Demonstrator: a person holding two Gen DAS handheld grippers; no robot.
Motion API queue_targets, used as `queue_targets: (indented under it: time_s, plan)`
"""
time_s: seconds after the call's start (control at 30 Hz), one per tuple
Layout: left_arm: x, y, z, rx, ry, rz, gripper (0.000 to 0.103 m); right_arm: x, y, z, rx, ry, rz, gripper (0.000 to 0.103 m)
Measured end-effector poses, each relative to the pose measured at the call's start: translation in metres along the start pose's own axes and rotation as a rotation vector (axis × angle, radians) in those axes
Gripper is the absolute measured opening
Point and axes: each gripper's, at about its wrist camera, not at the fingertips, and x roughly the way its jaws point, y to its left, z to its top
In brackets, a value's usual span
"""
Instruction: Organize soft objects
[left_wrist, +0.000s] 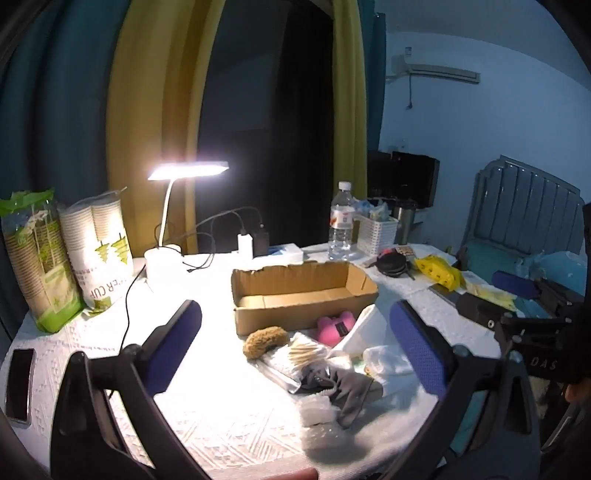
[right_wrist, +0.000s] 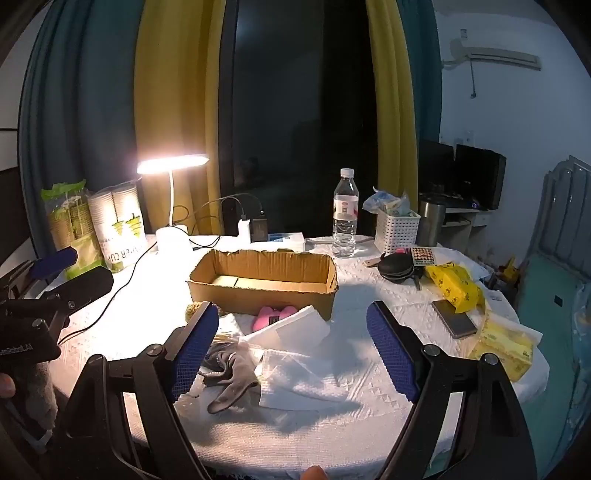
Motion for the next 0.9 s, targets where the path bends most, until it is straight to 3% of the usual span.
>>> queue_targets:
  time_s: [0.9]
  plan:
    - [0.0019, 0.0048, -0.0011, 0.001, 0.0, 0.017, 0.102, 0.001, 0.0013, -0.0008, -0.001, 0.01, -0.002, 0.085]
